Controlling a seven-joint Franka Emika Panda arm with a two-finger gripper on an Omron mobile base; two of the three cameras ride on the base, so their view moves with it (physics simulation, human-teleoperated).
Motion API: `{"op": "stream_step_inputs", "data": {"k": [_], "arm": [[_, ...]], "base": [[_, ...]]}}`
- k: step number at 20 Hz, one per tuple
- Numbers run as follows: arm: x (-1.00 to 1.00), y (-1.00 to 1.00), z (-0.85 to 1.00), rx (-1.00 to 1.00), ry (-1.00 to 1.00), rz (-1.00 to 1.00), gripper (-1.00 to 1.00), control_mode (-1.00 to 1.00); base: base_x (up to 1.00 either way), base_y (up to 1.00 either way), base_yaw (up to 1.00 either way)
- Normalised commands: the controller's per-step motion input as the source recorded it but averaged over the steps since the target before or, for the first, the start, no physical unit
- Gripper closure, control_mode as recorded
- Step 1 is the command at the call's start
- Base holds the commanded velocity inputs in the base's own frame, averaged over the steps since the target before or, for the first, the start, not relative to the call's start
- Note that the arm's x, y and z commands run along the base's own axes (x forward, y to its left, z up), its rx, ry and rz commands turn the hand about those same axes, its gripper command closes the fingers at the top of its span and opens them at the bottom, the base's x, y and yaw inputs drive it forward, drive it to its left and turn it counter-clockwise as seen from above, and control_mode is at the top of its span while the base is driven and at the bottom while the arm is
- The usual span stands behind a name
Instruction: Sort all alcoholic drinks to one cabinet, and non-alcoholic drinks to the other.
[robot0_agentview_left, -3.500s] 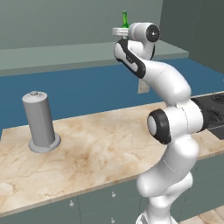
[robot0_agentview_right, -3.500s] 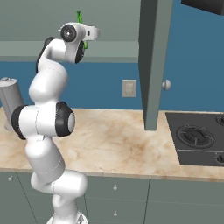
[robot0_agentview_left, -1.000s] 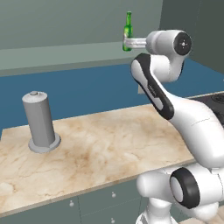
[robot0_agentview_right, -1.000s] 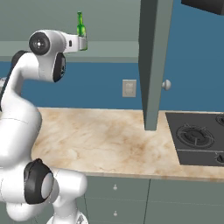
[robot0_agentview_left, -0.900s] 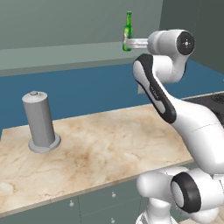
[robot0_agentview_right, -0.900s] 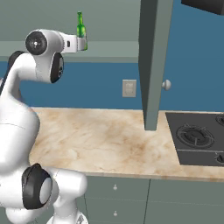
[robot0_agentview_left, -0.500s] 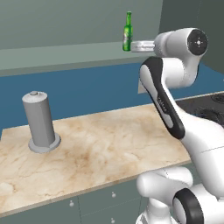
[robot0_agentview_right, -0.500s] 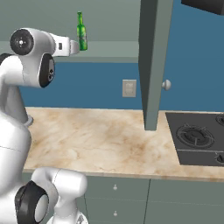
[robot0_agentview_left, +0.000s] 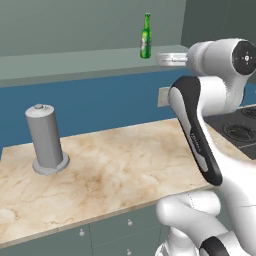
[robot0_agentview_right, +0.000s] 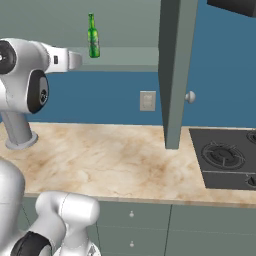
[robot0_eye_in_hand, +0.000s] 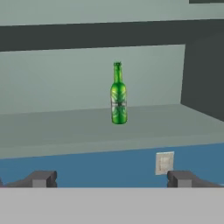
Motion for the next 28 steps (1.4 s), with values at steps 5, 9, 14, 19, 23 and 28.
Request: {"op": "stream_step_inputs", "data": {"k": [5,9,14,19,23,28], "arm": [[-0.49,0.00,0.00,0.00,-0.01,-0.03,-1.00,-1.00],[-0.45,0.00,0.00,0.00,0.00,-0.03,-1.00,-1.00],[-0.43,0.00,-0.01,0.00,0.00,-0.02,-1.00,-1.00],[-0.37,0.00,-0.07,0.00,0.04,-0.01,-1.00,-1.00],[-0.33,0.00,-0.13,0.00,0.04,0.00,-1.00,-1.00],[-0.28,0.00,-0.17,0.00,0.03,0.00,-1.00,-1.00]], "base": [[0.00,0.00,0.00],[0.00,0.00,0.00],[0.00,0.00,0.00],[0.00,0.00,0.00],[0.00,0.00,0.00],[0.00,0.00,0.00]]}}
